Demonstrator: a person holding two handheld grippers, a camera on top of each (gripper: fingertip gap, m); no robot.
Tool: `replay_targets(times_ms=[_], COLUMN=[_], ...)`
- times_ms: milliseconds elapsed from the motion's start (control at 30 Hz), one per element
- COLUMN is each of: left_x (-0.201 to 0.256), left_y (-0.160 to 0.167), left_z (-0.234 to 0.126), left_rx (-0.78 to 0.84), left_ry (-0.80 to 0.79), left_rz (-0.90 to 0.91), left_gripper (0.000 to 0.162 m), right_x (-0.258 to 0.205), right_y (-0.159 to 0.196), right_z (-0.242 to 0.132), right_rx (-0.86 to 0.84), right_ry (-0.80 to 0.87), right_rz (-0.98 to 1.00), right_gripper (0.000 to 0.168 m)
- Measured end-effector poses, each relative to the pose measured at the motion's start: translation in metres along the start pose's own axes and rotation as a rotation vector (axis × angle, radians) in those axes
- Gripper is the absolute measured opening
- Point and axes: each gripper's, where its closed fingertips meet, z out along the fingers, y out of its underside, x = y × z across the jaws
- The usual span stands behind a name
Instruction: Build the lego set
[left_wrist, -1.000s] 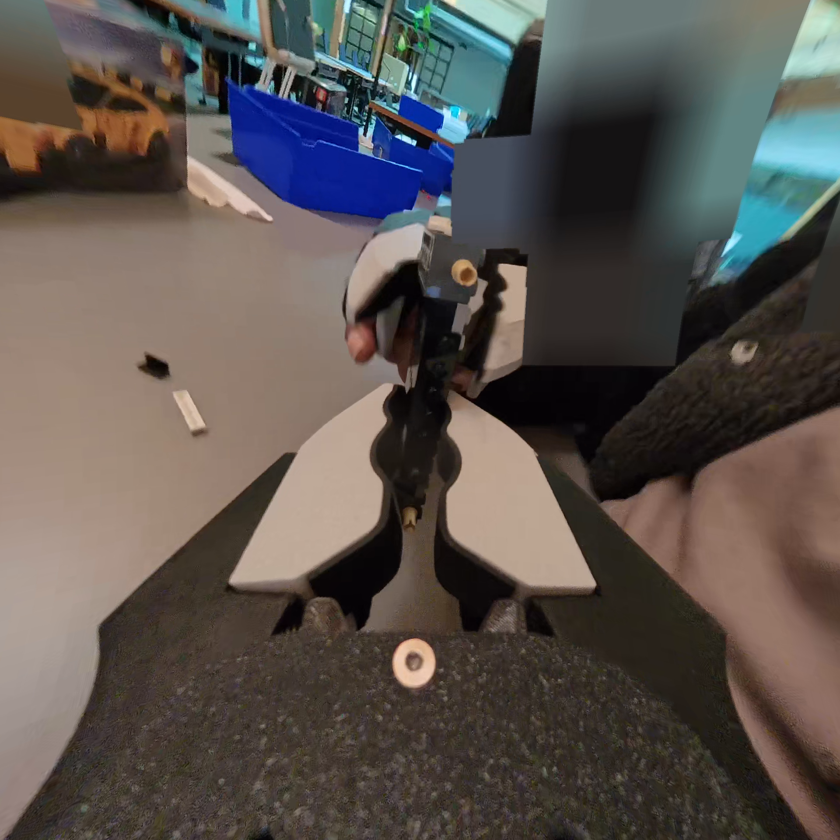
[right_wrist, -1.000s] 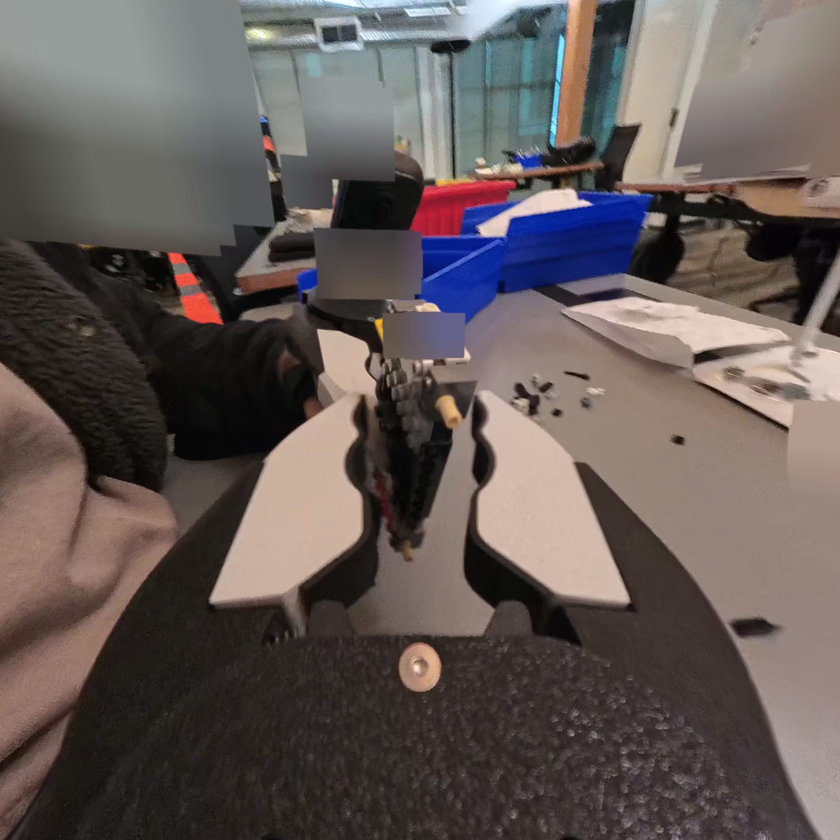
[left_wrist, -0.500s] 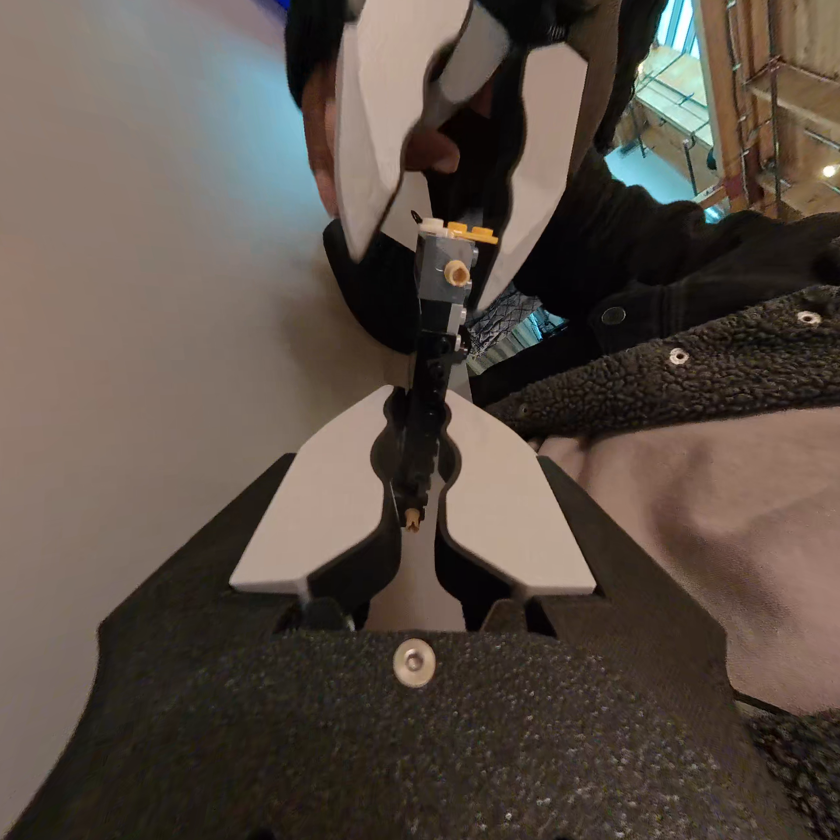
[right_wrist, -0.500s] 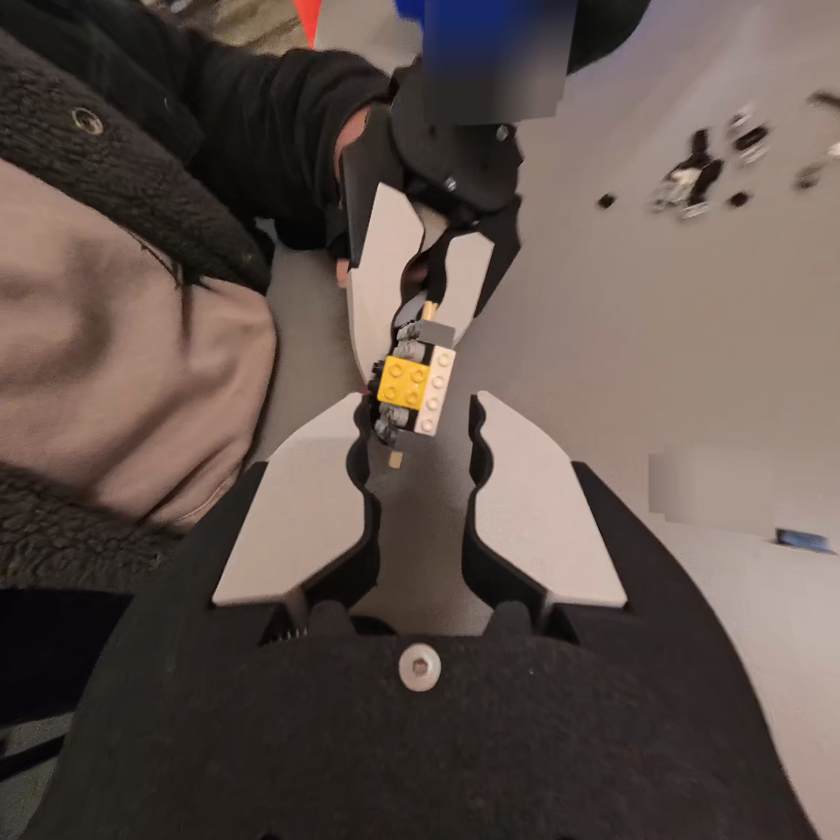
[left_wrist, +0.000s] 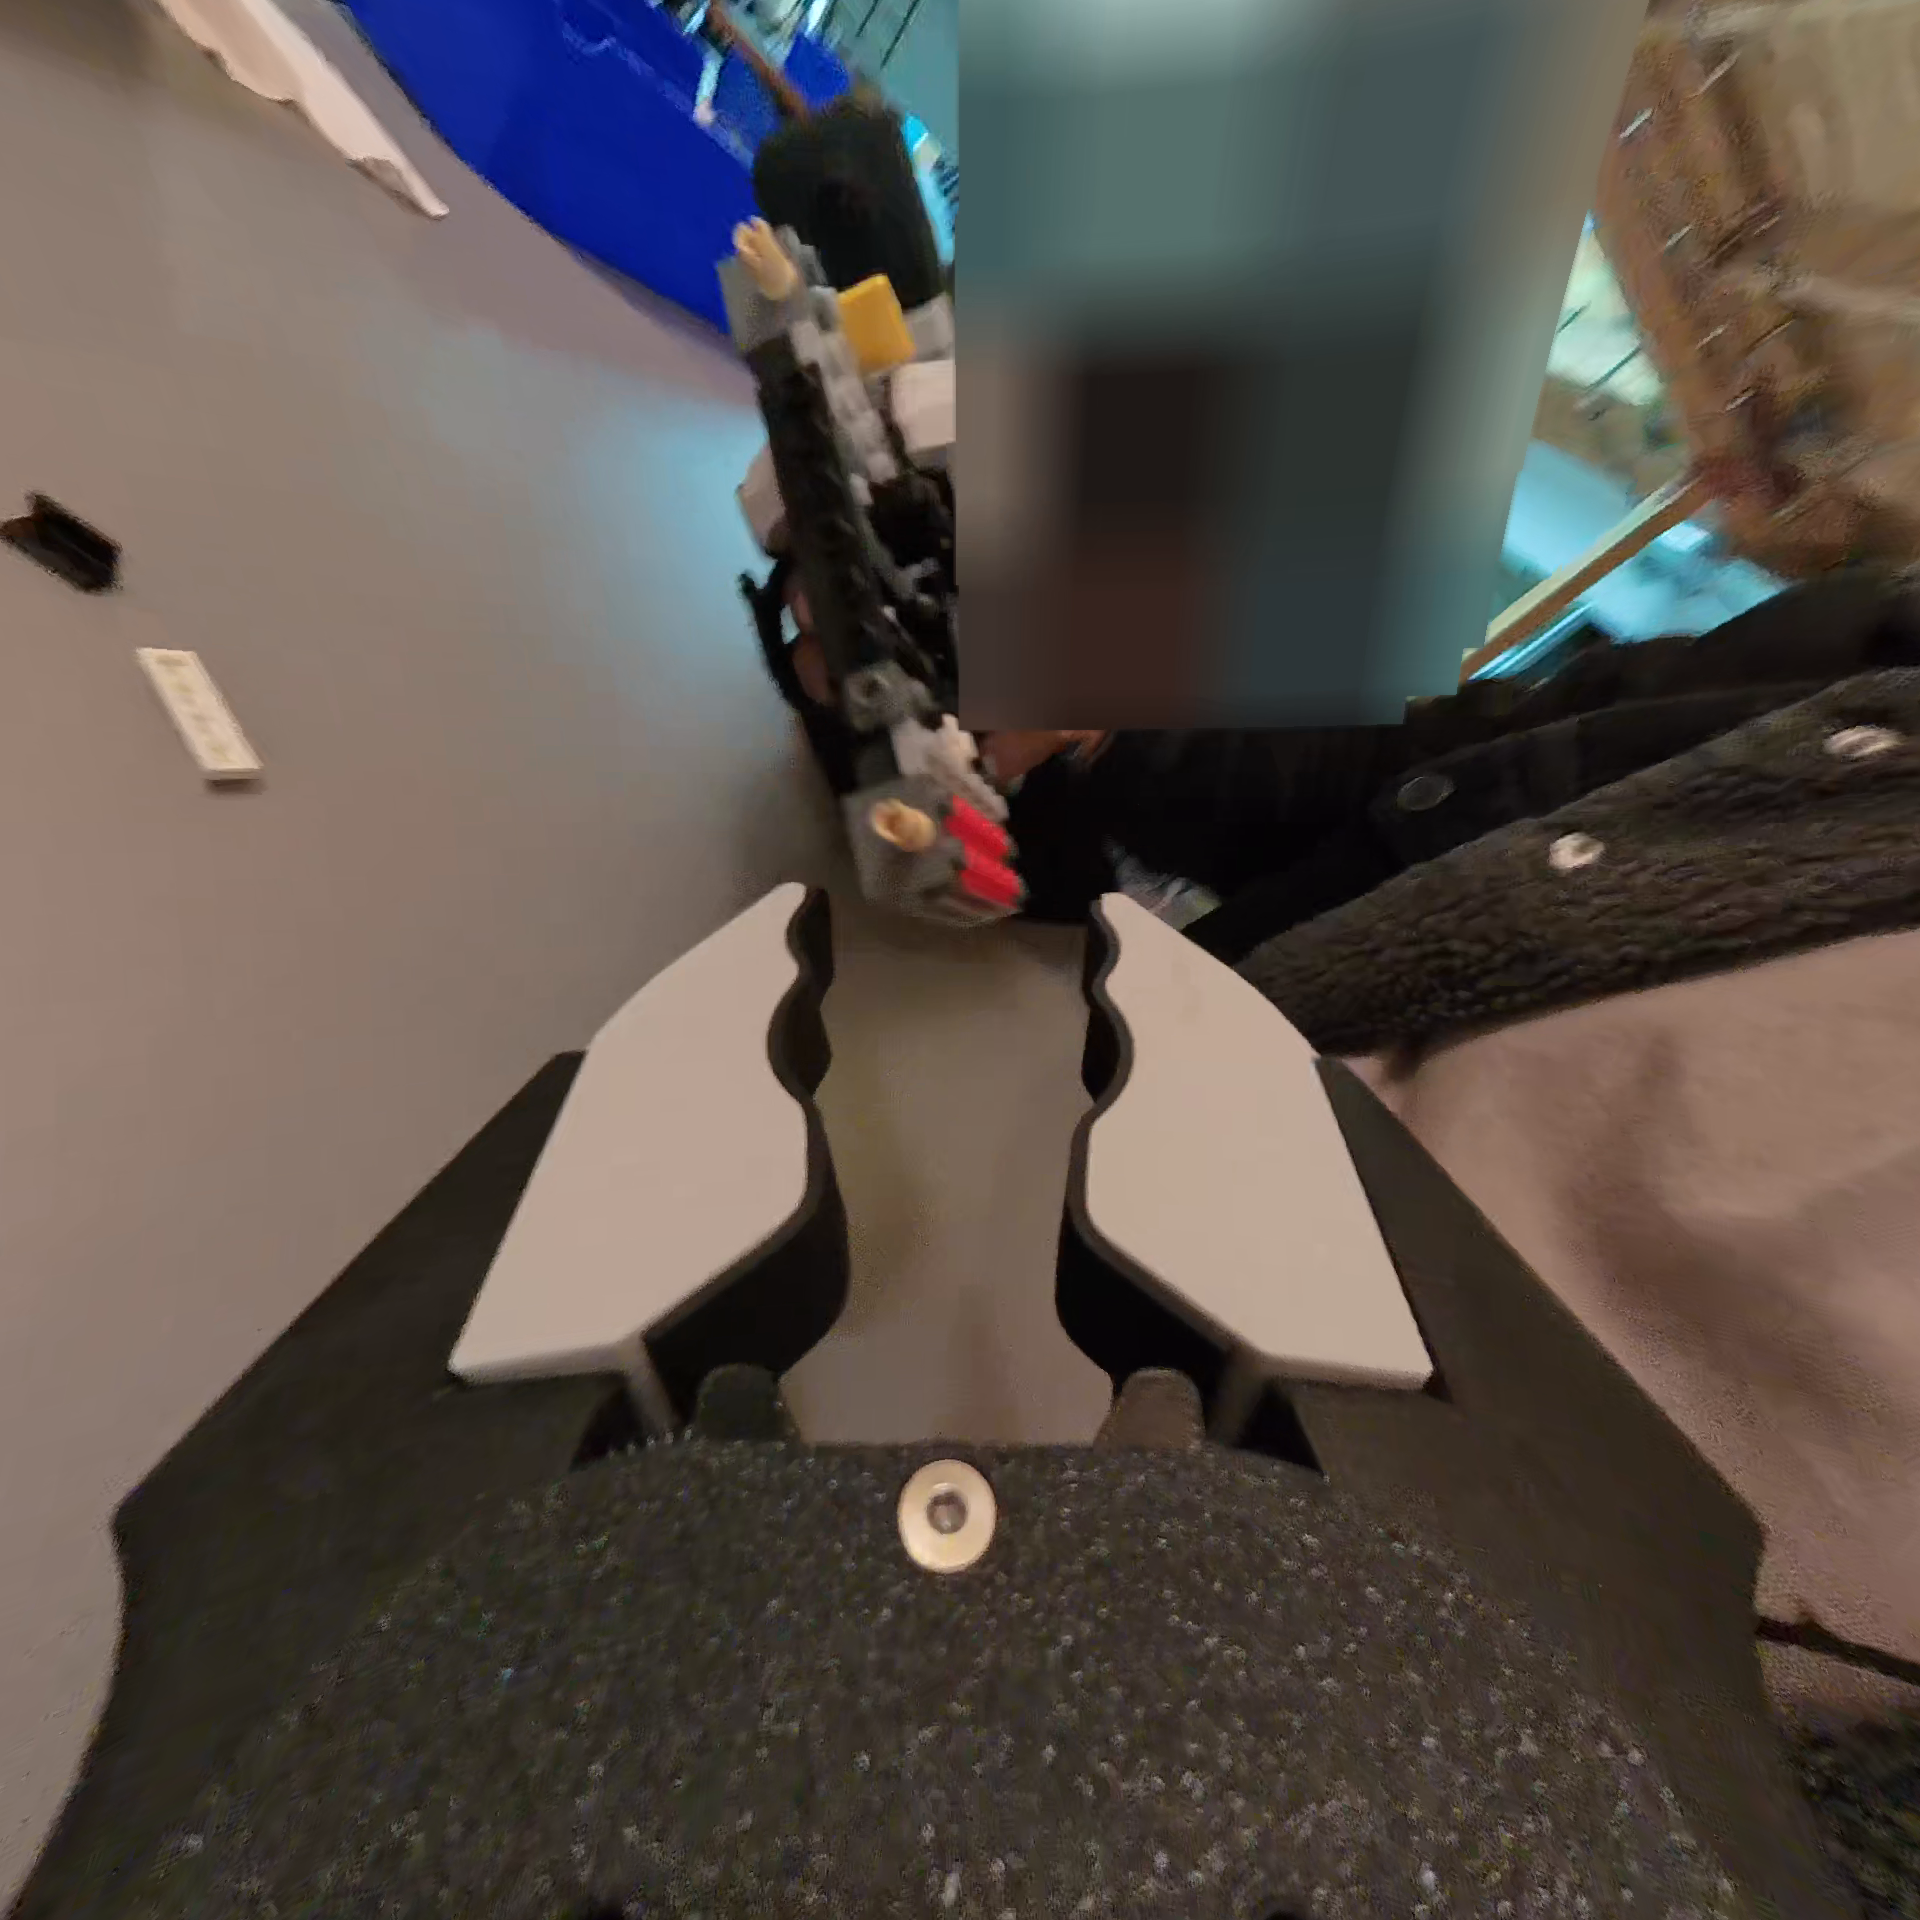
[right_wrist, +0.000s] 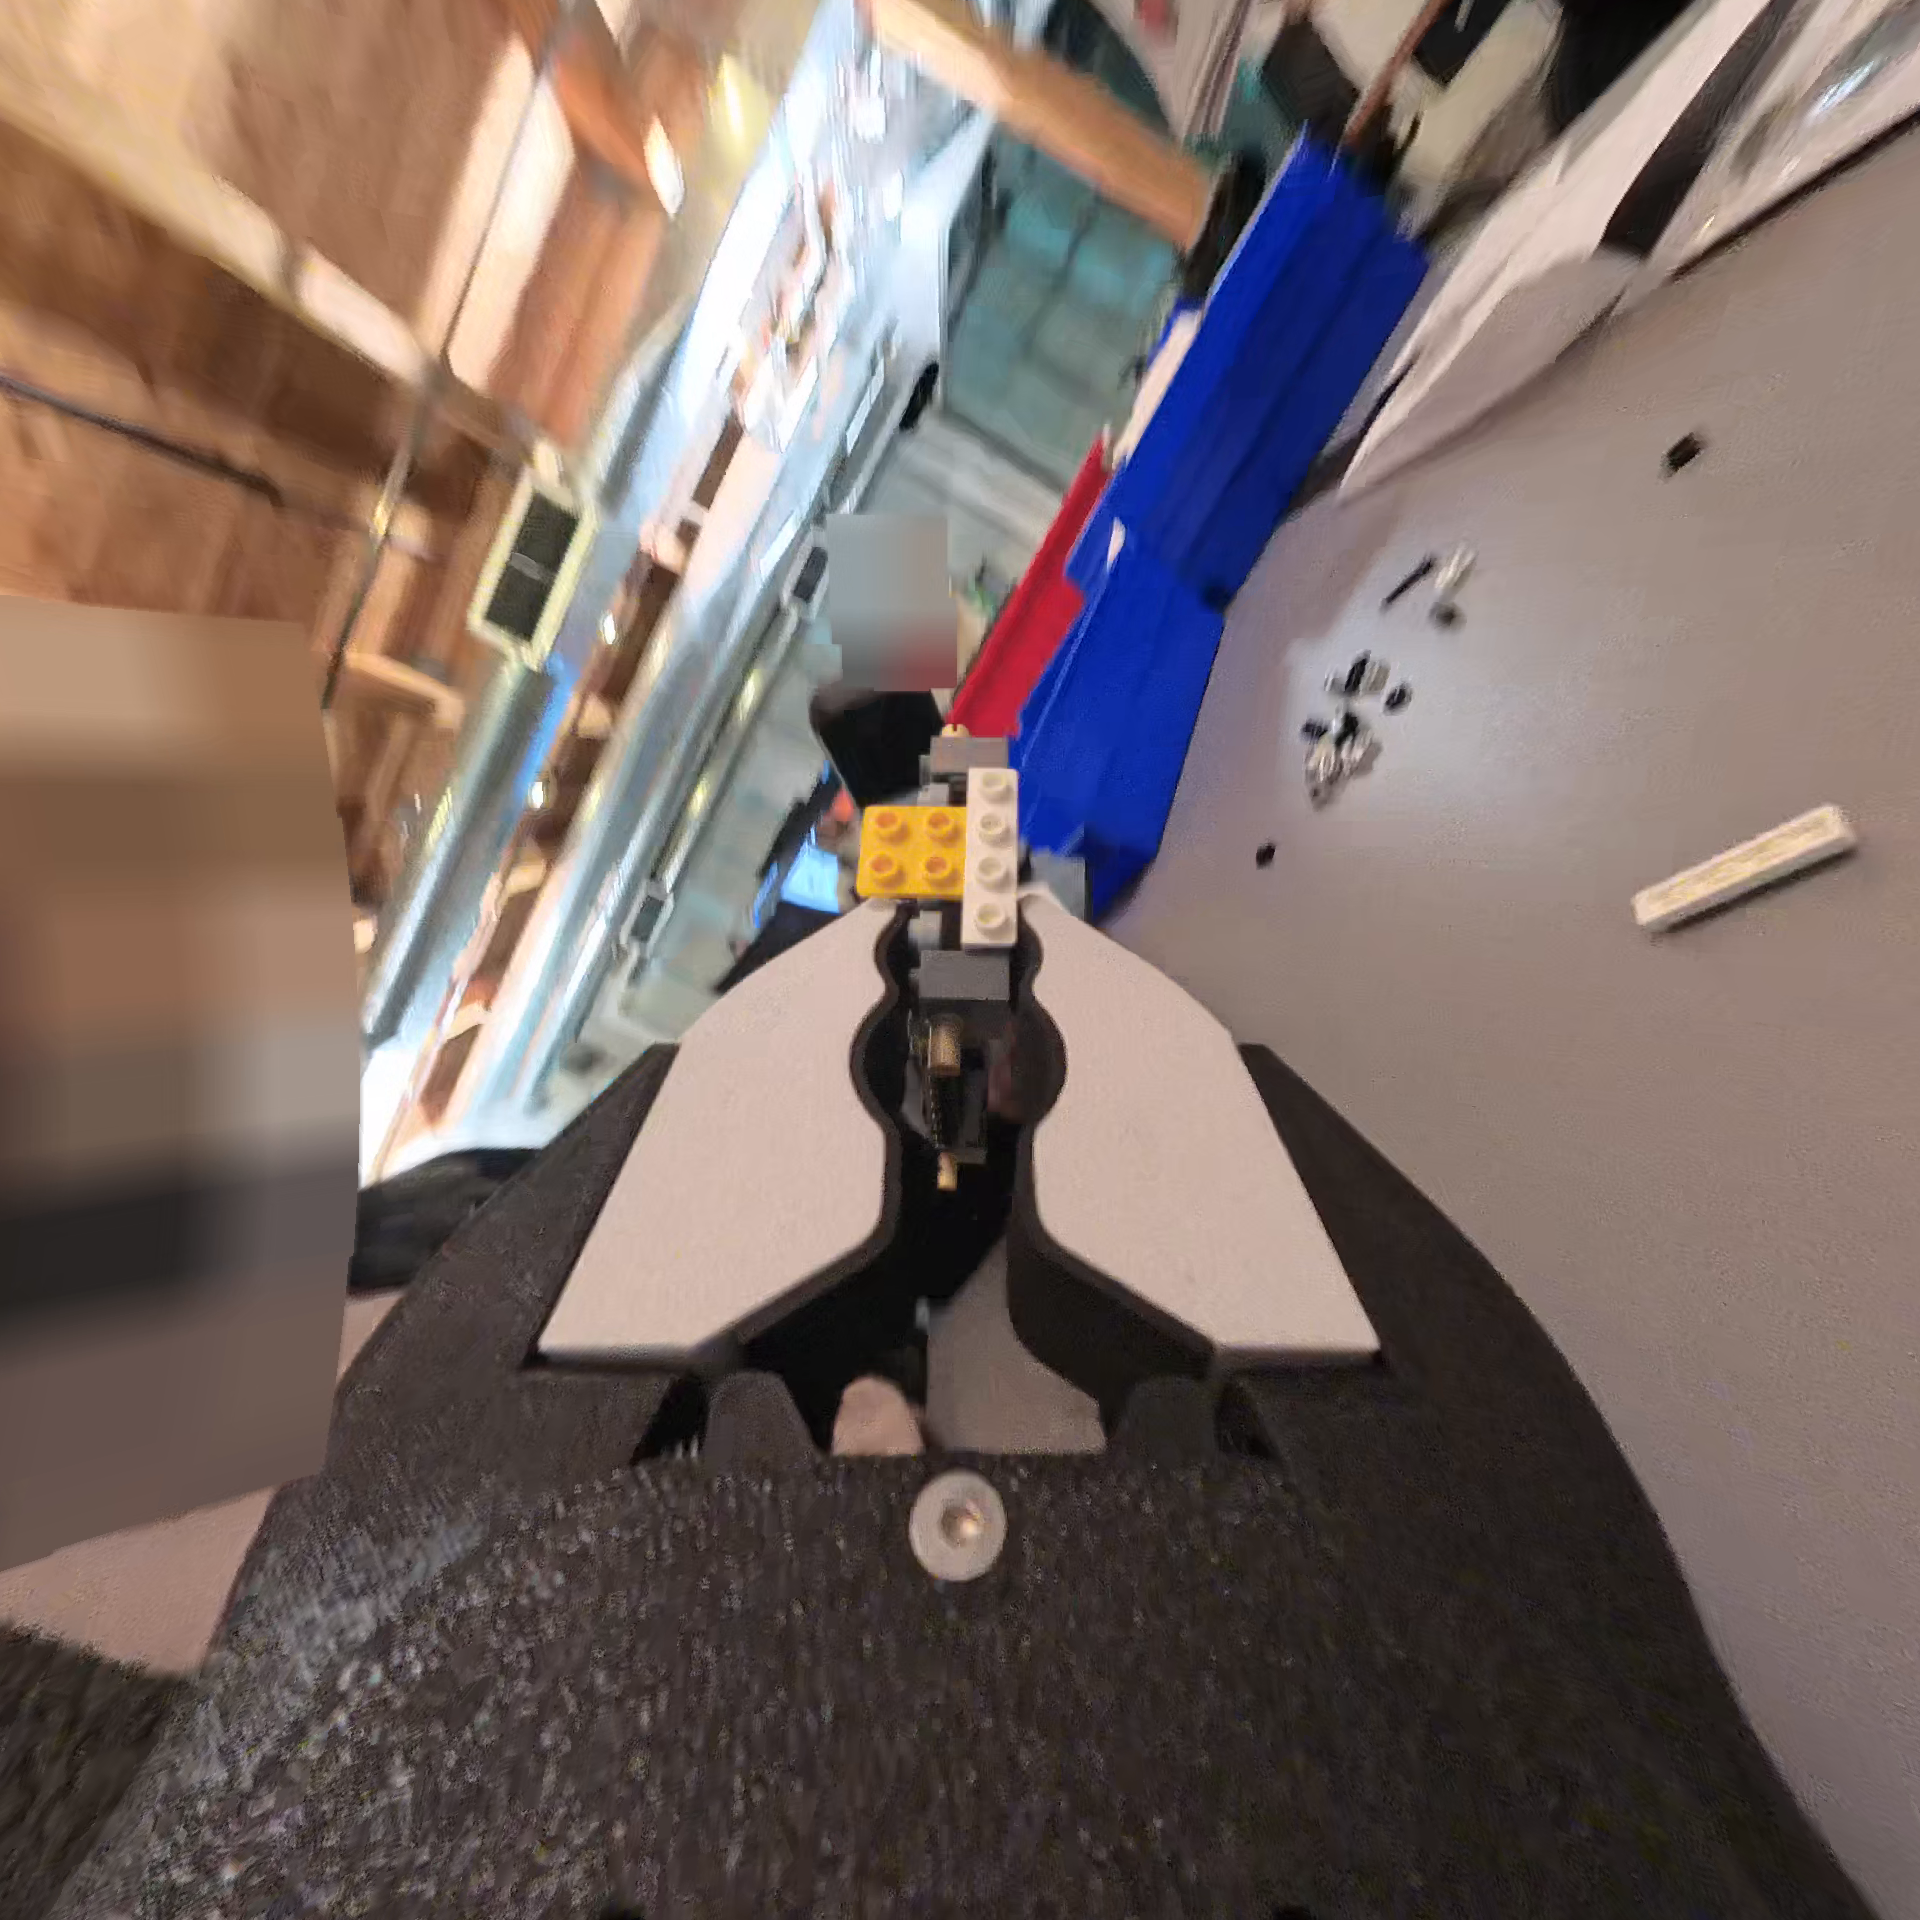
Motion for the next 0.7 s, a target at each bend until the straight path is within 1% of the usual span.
replay_targets(times_ms=[100,133,200,267,300,367,467,500,567,633,700], left_x=[0.005,0.005,0.002,0.001,0.002,0.0,-0.006,-0.008,-0.012,-0.015,-0.018], left_y=[-0.017,-0.021,-0.024,-0.025,-0.024,-0.021,-0.008,-0.005,0.0,0.003,0.005], left_z=[0.0,-0.003,-0.008,-0.012,-0.013,-0.014,-0.009,-0.007,-0.003,-0.001,0.001], left_rx=[0.13,0.152,0.176,0.182,0.175,0.161,0.088,0.075,0.053,0.044,0.043], left_ry=[0.07,0.088,0.1,0.132,0.153,0.17,0.145,0.136,0.117,0.1,0.084], left_rz=[-0.094,-0.121,-0.169,-0.236,-0.27,-0.328,-0.375,-0.387,-0.4,-0.416,-0.43], left_gripper=[0.02,0.019,0.017,0.017,0.016,0.016,0.016,0.016,0.016,0.016,0.016], right_x=[-0.005,-0.006,-0.006,-0.007,-0.008,-0.01,0.001,0.002,0.002,0.017,0.034], right_y=[-0.003,-0.005,-0.006,-0.003,-0.002,0.003,0.001,0.001,0.013,0.023,0.035], right_z=[0.008,0.01,0.013,0.014,0.012,0.003,-0.016,-0.018,-0.014,-0.013,-0.012], right_rx=[0.11,0.143,0.155,0.094,0.047,-0.115,-0.392,-0.491,-0.72,-0.966,-1.159], right_ry=[-0.013,-0.015,-0.008,0.013,0.036,0.082,0.269,0.314,0.336,0.385,0.374], right_rz=[0.02,0.013,-0.009,-0.097,-0.177,-0.403,-0.926,-1.066,-1.274,-1.467,-1.527], right_gripper=[0.016,0.015,0.016,0.017,0.023,0.04,0.059,0.064,0.072,0.08,0.085])
